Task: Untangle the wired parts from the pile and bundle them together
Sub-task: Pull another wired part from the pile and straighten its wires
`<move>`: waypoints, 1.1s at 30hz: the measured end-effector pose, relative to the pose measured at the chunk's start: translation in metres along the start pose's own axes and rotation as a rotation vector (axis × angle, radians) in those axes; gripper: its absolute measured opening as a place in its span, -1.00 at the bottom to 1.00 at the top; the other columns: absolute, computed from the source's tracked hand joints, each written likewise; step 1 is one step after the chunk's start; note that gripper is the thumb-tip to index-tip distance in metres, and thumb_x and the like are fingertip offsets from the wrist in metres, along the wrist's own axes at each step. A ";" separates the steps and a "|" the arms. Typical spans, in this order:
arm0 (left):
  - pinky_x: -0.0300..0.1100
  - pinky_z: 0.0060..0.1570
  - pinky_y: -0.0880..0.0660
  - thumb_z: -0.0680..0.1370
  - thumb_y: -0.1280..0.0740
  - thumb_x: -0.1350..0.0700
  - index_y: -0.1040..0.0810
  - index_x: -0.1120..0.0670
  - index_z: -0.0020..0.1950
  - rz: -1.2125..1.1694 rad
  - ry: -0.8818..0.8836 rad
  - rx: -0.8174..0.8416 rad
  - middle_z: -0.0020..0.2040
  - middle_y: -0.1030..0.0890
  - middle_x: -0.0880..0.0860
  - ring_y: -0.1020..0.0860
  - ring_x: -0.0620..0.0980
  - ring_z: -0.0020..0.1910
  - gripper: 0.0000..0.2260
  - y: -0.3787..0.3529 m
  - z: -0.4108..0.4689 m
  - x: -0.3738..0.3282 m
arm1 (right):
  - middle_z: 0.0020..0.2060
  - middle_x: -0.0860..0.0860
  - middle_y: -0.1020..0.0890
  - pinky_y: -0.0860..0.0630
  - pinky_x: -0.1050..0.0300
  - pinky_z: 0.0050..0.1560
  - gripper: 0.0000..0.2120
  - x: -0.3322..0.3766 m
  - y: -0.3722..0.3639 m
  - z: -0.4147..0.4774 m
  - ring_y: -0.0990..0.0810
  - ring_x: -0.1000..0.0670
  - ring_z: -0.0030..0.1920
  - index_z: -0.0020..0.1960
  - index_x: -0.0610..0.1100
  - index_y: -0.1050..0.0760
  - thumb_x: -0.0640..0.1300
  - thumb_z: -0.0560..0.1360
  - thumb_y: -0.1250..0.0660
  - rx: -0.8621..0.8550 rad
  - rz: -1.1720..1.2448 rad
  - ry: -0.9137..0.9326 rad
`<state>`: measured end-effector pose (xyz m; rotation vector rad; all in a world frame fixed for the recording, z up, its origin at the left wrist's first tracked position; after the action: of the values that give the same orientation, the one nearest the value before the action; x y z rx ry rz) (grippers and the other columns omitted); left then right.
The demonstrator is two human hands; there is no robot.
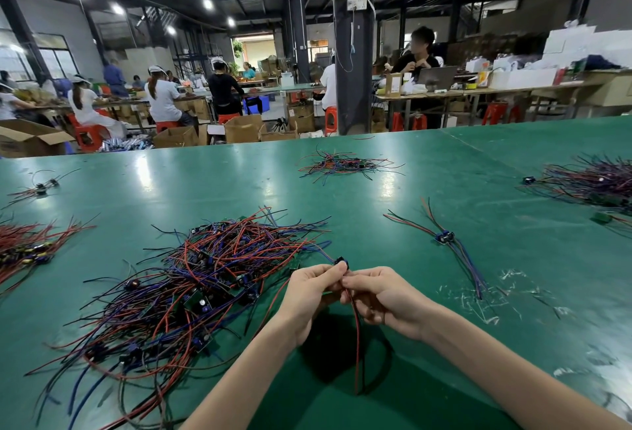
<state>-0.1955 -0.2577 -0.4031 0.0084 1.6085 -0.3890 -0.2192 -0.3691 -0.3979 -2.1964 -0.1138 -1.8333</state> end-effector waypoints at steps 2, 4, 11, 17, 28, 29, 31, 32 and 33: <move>-0.29 -0.37 -0.48 0.50 -0.36 0.17 -0.61 0.26 -0.25 0.021 -0.021 0.005 -0.37 -0.51 0.15 -0.45 -0.05 -0.50 -0.81 -0.002 -0.001 -0.001 | -0.41 -0.06 -0.57 -0.17 0.36 -0.67 -0.84 0.002 0.002 0.000 -0.35 0.13 -0.65 -0.13 -0.29 -0.55 -0.28 0.55 -0.23 0.010 -0.060 0.010; -0.28 -0.34 -0.49 0.52 -0.35 0.17 -0.62 0.24 -0.26 0.043 -0.039 0.017 -0.40 -0.54 0.15 -0.47 -0.05 -0.49 -0.80 -0.004 -0.002 -0.001 | -0.42 -0.07 -0.58 -0.18 0.36 -0.68 -0.82 0.003 0.004 -0.001 -0.34 0.13 -0.65 -0.14 -0.29 -0.56 -0.29 0.55 -0.22 0.012 -0.095 0.024; -0.24 -0.24 -0.48 0.52 -0.36 0.07 -0.60 0.22 -0.28 0.140 -0.039 -0.011 -0.39 -0.55 0.15 -0.49 -0.03 -0.44 -0.74 -0.003 -0.002 -0.002 | -0.43 -0.07 -0.56 -0.17 0.34 -0.68 -0.78 0.003 0.004 -0.001 -0.32 0.13 -0.66 -0.17 -0.24 -0.60 -0.30 0.55 -0.22 -0.011 -0.117 0.063; -0.11 -0.16 -0.38 0.52 -0.36 0.08 -0.57 0.31 -0.20 0.178 -0.063 -0.079 -0.34 -0.53 0.17 -0.44 0.06 -0.30 -0.72 0.002 0.000 -0.003 | -0.42 -0.08 -0.57 -0.18 0.34 -0.67 -0.80 0.001 0.004 -0.001 -0.32 0.12 -0.65 -0.15 -0.25 -0.61 -0.28 0.55 -0.24 -0.010 -0.155 0.062; -0.10 -0.22 -0.29 0.52 -0.35 0.18 -0.44 0.17 -0.37 0.398 -0.128 -0.049 -0.38 -0.49 0.19 -0.38 0.04 -0.31 -0.72 0.005 0.003 -0.003 | -0.45 -0.03 -0.61 -0.19 0.34 -0.65 -0.84 0.004 0.009 -0.002 -0.33 0.15 -0.64 -0.18 -0.20 -0.60 -0.26 0.51 -0.28 0.021 -0.376 0.005; -0.11 -0.23 -0.29 0.52 -0.35 0.19 -0.43 0.14 -0.39 0.409 -0.123 -0.053 -0.37 -0.50 0.18 -0.39 0.03 -0.32 -0.71 0.005 0.004 -0.002 | -0.45 -0.02 -0.61 -0.20 0.33 -0.66 -0.85 0.005 0.010 -0.003 -0.33 0.15 -0.64 -0.18 -0.20 -0.60 -0.25 0.52 -0.29 0.029 -0.404 0.003; -0.14 -0.29 -0.29 0.53 -0.36 0.16 -0.43 0.08 -0.42 0.428 -0.107 -0.060 -0.37 -0.52 0.15 -0.40 0.02 -0.33 -0.69 0.005 0.004 0.000 | -0.45 -0.02 -0.61 -0.20 0.33 -0.65 -0.86 0.007 0.012 -0.004 -0.33 0.16 -0.63 -0.17 -0.20 -0.60 -0.24 0.52 -0.30 0.035 -0.425 0.005; -0.15 -0.32 -0.28 0.53 -0.36 0.14 -0.44 0.07 -0.42 0.433 -0.105 -0.059 -0.37 -0.51 0.13 -0.39 0.01 -0.34 -0.69 0.005 0.004 0.000 | -0.45 -0.02 -0.61 -0.20 0.33 -0.65 -0.86 0.007 0.012 -0.005 -0.33 0.16 -0.63 -0.17 -0.20 -0.60 -0.24 0.52 -0.30 0.035 -0.420 0.010; -0.16 -0.32 -0.27 0.53 -0.36 0.13 -0.45 0.06 -0.42 0.428 -0.109 -0.054 -0.37 -0.51 0.13 -0.38 0.01 -0.34 -0.69 0.005 0.003 0.000 | -0.44 -0.02 -0.61 -0.20 0.33 -0.65 -0.86 0.008 0.012 -0.005 -0.33 0.16 -0.63 -0.17 -0.20 -0.60 -0.24 0.52 -0.30 0.031 -0.408 0.018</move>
<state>-0.1911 -0.2538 -0.4049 0.2818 1.4617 -0.0137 -0.2201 -0.3826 -0.3913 -2.2595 -0.6226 -2.0333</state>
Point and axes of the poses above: each hand's wrist, its own z-axis towards the middle knuckle, its own y-axis out of the back of the hand, x = y × z, the point moved 5 cm from there along z, towards the middle knuckle
